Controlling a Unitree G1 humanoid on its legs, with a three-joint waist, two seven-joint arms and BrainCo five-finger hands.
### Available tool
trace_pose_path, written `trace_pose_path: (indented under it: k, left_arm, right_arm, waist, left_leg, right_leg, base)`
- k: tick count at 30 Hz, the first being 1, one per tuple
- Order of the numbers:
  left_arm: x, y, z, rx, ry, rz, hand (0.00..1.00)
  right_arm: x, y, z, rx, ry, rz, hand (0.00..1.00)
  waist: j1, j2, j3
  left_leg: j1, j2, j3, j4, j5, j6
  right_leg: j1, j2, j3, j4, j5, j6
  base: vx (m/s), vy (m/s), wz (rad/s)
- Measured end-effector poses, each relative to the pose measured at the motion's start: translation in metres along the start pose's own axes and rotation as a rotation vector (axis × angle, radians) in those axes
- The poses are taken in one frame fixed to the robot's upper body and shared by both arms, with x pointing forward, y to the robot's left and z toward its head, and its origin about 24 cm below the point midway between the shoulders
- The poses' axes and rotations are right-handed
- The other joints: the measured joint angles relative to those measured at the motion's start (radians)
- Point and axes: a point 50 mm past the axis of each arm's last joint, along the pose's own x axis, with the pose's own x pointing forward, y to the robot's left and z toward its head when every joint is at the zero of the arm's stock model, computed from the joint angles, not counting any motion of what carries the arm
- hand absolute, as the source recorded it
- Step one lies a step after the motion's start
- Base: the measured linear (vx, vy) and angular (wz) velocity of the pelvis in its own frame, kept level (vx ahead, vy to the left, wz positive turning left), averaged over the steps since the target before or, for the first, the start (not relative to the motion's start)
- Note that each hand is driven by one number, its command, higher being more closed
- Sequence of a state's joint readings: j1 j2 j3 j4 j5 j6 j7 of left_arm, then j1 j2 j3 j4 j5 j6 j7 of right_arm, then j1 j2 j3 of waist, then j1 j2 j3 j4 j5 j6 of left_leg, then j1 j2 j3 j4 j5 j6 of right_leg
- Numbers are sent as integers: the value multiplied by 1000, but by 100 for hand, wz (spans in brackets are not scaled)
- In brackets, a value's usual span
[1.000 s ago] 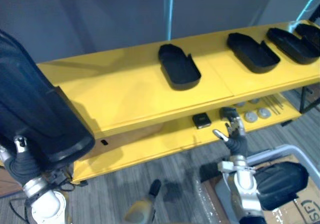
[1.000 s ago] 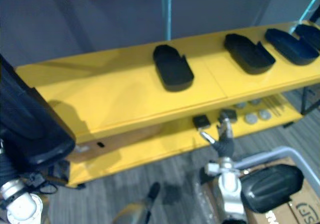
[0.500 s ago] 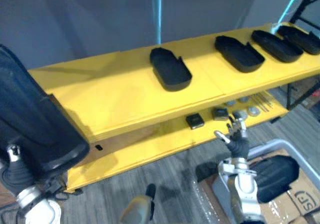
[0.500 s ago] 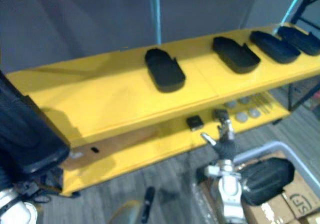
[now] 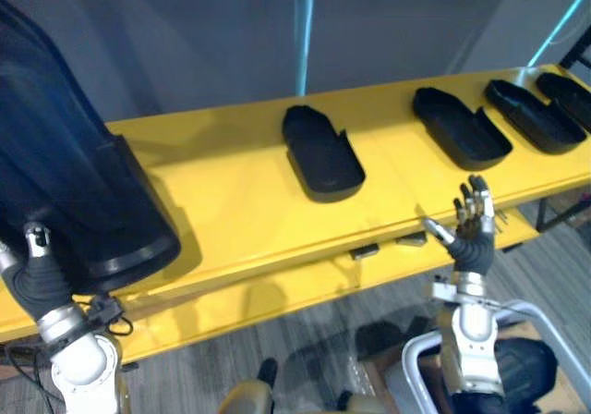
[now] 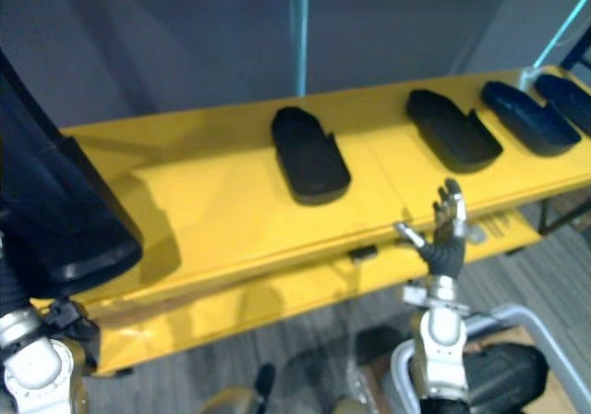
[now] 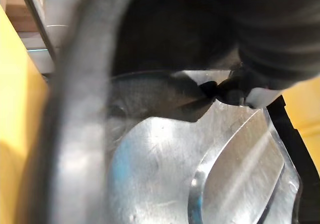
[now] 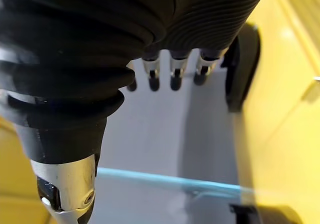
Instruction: Walk over and take plastic housings, then place them on the shelf
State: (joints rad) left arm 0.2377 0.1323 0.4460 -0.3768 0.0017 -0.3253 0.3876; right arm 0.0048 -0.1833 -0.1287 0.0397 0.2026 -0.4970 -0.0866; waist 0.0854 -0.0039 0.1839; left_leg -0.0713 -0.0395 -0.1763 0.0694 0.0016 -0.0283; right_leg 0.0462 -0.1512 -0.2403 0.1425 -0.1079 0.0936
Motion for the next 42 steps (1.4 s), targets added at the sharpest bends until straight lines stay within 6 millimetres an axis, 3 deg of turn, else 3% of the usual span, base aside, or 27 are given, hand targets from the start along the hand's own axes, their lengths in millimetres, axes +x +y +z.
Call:
trace_pose_path:
  k: [2, 4, 12, 17, 18, 20, 21, 23, 25, 32, 33, 35, 36, 37, 42]
  left_arm:
    - [3, -2, 14, -22, -62, -1, 100]
    - [3, -4, 18, -37, -81, -5, 100]
    - [-4, -11, 13, -56, -36, 10, 100]
    - [-10, -9, 5, -21, 5, 25, 100]
    - [-11, -7, 4, -13, 12, 21, 100]
    - [-13, -9, 3, -2, 17, -21, 100]
    - [-13, -9, 2, -3, 19, -29, 100]
    - [-13, -10, 1, -7, 21, -66, 100]
    - [-13, -11, 2, -10, 18, -89, 100]
    - [-14, -8, -7, -19, 62, -118, 100]
    - [-15, -8, -7, -17, 66, -136, 100]
    - [-17, -5, -8, -5, 78, -137, 100]
    - [-24, -2, -11, 3, 109, -126, 100]
    - [-29, 0, -13, 6, 133, -124, 100]
    - [-35, -14, -14, -37, 151, -169, 100]
  right_arm:
    - [3, -1, 6, 12, -26, 13, 0]
    - [6, 0, 13, 17, -63, 21, 0]
    - [18, 13, 43, 40, -227, 75, 0]
    - [21, 35, 46, 127, -242, 153, 0]
    - [21, 36, 46, 129, -244, 152, 0]
    - [23, 32, 47, 123, -249, 108, 0]
    - [24, 29, 47, 117, -250, 94, 0]
    - [25, 19, 45, 89, -246, 38, 0]
    - [25, 18, 41, 80, -232, 24, 0]
    - [23, 25, 29, 93, -189, 15, 0]
    - [23, 26, 29, 96, -191, 17, 0]
    - [24, 31, 30, 107, -193, 39, 0]
    - [26, 36, 32, 112, -208, 71, 0]
    - [27, 37, 34, 114, -215, 81, 0]
    - [18, 38, 35, 118, -208, 29, 0]
  waist:
    - [-2, 20, -16]
    - [-10, 23, -26]
    - [-10, 1, -41]
    - [-5, 15, -50]
    - [-5, 19, -52]
    - [-20, 34, -61]
    - [-20, 42, -66]
    - [-16, 60, -78]
    - [-11, 63, -80]
    - [10, 25, -61]
    - [10, 12, -53]
    - [15, -14, -53]
    - [20, -4, -54]
    - [18, 10, -59]
    - [-22, -5, -63]
  left_leg:
    - [18, 26, 12, -36, 5, -15]
    - [20, 33, 20, -45, 8, -19]
    - [53, 22, 14, -68, 12, -23]
    - [64, 12, -43, -121, 46, -36]
    - [63, 18, 4, -129, 37, -24]
    - [17, 71, 233, -100, 35, -17]
    - [1, 86, 289, -86, 37, -14]
    - [-26, 118, 458, -60, 68, 23]
    - [-24, 96, 449, -78, 115, 30]
    - [27, 51, 472, -113, 125, 37]
    - [27, 47, 451, -81, 114, 17]
    - [-22, 43, 310, 20, 81, -29]
    - [-42, 58, 205, 68, 38, -63]
    - [-41, 73, 187, 74, -1, -74]
    - [-1, 83, 240, 4, 15, -67]
  right_leg:
    - [26, 28, -2, -50, 17, -10]
    - [29, 33, -2, -58, 17, -11]
    - [61, 25, -10, -68, 14, -14]
    - [100, 13, -113, -61, -7, -10]
    - [110, 11, -135, -62, -9, -8]
    - [150, -6, -264, -66, -10, -5]
    - [157, -7, -291, -66, -10, -5]
    - [182, -20, -376, -58, -16, 6]
    - [192, -40, -388, -42, -30, 18]
    - [194, -87, -294, -30, -46, 8]
    - [178, -97, -244, -20, -60, 2]
    - [139, -110, -160, -14, -81, 26]
    - [108, -101, -107, -14, -72, 39]
    - [92, -91, -81, -17, -62, 56]
    - [85, -84, -31, -65, -4, 61]
  base:
    - [91, -141, -10]
    - [77, -72, -5]
    - [30, 8, 4]
    - [-20, -11, 51]
    - [-4, -23, 106]
    - [1, 0, 149]
    - [12, 60, 147]
    - [44, 88, 131]
    - [77, 172, 93]
    - [60, 92, -8]
    - [22, -45, -62]
    - [0, -265, -87]
    - [-18, -323, -107]
    - [-7, -210, -101]
    - [25, -43, -37]
